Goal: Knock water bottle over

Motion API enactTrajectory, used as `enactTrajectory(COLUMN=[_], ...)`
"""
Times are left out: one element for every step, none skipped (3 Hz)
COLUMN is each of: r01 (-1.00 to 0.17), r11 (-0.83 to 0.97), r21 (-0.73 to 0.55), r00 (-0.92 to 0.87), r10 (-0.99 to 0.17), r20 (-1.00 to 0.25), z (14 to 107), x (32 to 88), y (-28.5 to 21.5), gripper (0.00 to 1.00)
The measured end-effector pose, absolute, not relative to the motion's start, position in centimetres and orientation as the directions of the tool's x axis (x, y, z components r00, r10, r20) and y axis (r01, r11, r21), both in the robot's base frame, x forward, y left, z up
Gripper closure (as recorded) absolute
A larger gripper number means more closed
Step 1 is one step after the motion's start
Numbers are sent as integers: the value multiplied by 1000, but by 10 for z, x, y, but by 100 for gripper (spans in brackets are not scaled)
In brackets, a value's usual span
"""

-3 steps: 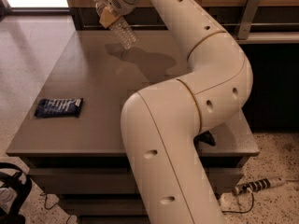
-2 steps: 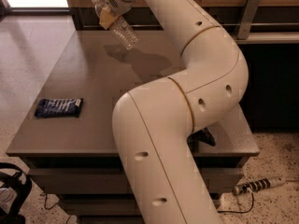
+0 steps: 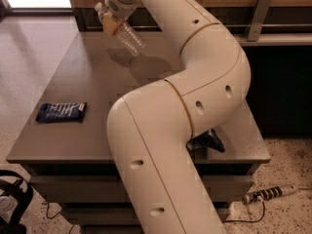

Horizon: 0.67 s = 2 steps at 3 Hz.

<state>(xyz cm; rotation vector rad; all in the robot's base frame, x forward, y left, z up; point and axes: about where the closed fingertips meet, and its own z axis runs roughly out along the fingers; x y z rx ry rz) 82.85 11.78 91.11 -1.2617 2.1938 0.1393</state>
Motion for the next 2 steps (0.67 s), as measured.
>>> enactTrajectory(r01=[-825,-841], r11=[538,526], r21=[-173,-125], r00=[-384,-390], r10=[-758,-750], r20=[-527,-534], z=[893,869], x=[828,829], y=[123,134], gripper=[100,100])
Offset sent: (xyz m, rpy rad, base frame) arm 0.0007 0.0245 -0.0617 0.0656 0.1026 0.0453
